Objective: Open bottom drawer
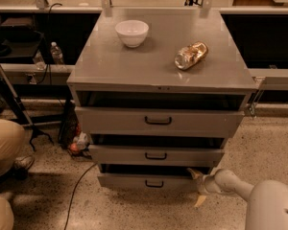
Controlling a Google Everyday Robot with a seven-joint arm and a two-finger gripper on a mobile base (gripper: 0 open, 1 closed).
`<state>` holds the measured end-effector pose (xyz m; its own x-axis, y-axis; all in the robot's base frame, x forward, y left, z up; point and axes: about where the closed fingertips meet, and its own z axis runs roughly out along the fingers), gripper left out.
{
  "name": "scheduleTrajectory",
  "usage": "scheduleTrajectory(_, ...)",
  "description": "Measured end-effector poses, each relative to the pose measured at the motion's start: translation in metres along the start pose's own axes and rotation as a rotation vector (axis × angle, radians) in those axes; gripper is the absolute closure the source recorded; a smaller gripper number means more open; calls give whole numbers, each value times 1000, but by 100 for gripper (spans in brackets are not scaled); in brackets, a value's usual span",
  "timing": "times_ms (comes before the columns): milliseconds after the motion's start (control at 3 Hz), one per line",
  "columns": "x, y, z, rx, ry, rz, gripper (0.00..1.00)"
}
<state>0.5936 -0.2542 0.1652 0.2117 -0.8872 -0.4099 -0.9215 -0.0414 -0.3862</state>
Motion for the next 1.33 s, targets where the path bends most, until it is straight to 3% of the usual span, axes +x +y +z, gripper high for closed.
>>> scheduleTrajectory(667,-2,4,5,-15,5,-10,0)
scheduleTrajectory(1000,-9,14,6,-28,0,-19,21)
scheduleTrajectory(1333,-10,27,-7,-27,7,-2,54)
